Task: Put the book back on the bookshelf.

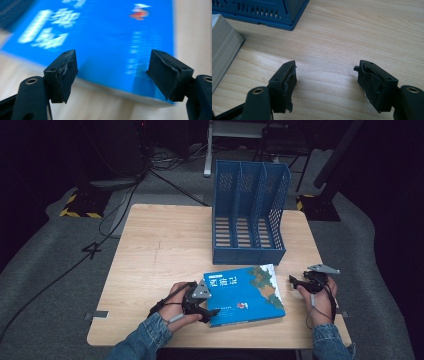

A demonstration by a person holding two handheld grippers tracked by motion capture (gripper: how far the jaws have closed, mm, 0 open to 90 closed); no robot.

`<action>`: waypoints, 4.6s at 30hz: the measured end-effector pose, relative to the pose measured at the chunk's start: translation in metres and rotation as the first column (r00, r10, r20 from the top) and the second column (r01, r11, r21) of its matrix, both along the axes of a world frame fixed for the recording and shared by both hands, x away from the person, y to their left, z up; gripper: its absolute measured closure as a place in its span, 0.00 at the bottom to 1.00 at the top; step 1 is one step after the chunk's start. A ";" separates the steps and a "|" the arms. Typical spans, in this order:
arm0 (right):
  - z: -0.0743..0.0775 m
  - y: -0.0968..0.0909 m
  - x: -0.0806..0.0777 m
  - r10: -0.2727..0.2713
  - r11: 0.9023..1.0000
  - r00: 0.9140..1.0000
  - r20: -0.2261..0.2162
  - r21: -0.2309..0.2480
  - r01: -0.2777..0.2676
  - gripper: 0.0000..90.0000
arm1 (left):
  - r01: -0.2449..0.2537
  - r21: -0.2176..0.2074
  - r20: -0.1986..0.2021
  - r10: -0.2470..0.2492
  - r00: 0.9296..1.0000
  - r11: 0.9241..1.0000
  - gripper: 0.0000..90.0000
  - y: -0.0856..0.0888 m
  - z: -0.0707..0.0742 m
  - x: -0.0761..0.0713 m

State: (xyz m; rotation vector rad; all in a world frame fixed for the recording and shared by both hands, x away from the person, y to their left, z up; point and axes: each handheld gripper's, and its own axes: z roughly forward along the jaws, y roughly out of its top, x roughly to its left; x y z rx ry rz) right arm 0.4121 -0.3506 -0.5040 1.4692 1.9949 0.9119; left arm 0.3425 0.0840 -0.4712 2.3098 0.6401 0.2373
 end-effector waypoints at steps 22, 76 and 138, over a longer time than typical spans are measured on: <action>0.000 0.000 0.000 0.001 1.000 1.000 0.000 -0.001 -0.001 0.35 | 0.002 -0.106 0.001 -0.002 1.000 0.994 0.35 0.002 0.008 -0.001; 0.098 0.169 -0.128 0.630 0.776 0.737 0.244 -0.243 -0.582 0.30 | 0.074 -0.054 -0.245 -0.085 0.966 0.996 0.95 -0.058 0.110 0.037; 0.007 0.230 -0.087 0.538 0.687 0.782 0.315 -0.701 -0.190 0.00 | -0.044 -0.073 -0.339 0.016 0.941 0.996 0.94 -0.060 0.083 0.058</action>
